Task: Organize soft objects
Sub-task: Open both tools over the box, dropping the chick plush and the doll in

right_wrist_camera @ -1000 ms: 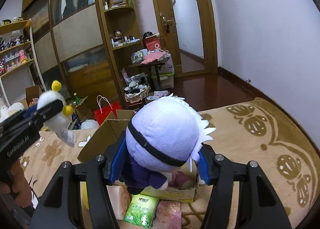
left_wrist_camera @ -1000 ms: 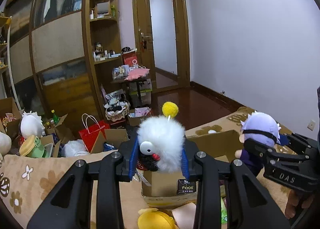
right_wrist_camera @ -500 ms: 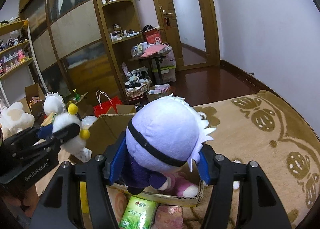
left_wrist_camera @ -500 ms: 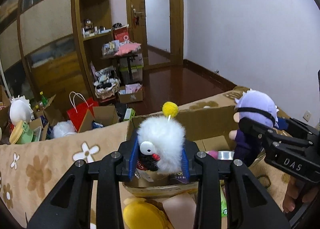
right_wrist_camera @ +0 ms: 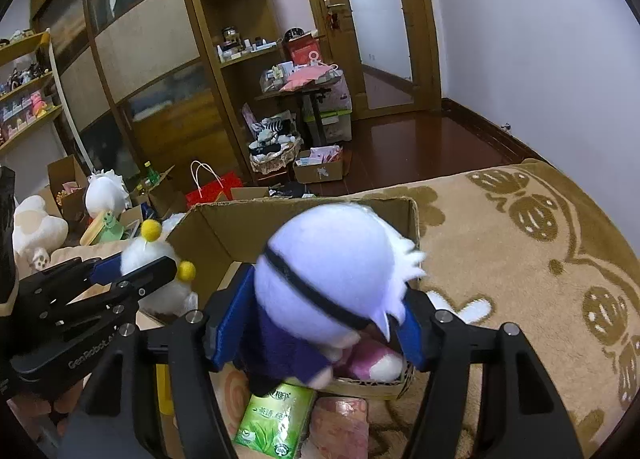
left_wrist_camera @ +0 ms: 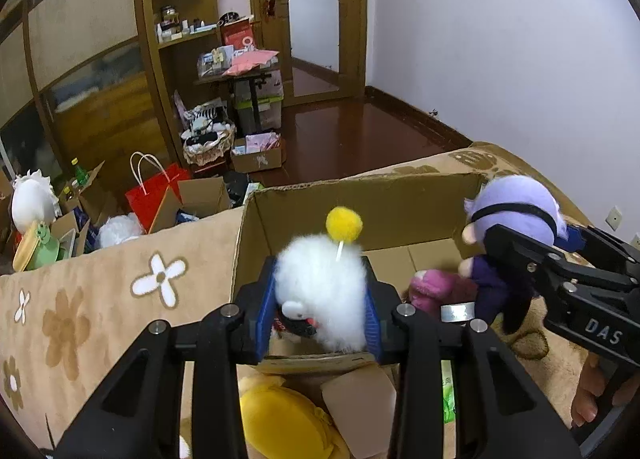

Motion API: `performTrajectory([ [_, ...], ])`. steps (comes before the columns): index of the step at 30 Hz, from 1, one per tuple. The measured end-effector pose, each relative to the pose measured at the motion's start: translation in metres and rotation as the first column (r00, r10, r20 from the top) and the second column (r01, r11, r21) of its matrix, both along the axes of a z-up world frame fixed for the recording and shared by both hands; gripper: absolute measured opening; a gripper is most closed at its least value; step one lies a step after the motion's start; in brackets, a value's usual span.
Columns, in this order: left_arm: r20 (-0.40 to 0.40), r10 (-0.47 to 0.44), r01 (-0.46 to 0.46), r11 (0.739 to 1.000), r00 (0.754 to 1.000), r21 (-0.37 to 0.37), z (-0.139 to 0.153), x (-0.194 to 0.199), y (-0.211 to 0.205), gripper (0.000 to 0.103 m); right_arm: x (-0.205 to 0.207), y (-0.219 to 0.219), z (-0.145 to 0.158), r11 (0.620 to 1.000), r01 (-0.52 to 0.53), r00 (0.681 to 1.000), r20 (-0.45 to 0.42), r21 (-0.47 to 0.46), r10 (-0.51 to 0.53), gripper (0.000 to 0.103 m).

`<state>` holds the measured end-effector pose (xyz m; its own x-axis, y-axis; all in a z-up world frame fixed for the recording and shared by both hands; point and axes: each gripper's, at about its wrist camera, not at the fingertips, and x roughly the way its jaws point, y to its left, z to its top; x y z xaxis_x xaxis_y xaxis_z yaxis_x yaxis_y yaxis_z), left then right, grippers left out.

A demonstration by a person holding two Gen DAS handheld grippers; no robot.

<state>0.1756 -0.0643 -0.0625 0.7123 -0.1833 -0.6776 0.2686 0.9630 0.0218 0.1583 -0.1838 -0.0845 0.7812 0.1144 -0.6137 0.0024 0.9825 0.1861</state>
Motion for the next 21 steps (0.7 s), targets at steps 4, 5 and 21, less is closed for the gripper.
performTrajectory([
  [4, -0.004, 0.03, -0.03, 0.999, 1.0, 0.025, -0.005, 0.003, 0.002, 0.05, -0.001, -0.002, -0.002, 1.0, 0.007, 1.0, -0.005, 0.005, -0.007, 0.071],
  [5, -0.004, 0.035, -0.035, 0.999, 0.999, 0.021, -0.005, 0.004, 0.004, 0.052, -0.001, -0.003, -0.002, 1.0, 0.009, 1.0, -0.006, 0.008, -0.009, 0.072],
  [21, -0.024, 0.095, -0.096, 0.995, 0.995, -0.02, 0.017, -0.01, 0.031, 0.095, -0.027, -0.008, 0.015, 0.999, 0.028, 1.0, 0.013, 0.03, -0.028, 0.103],
])
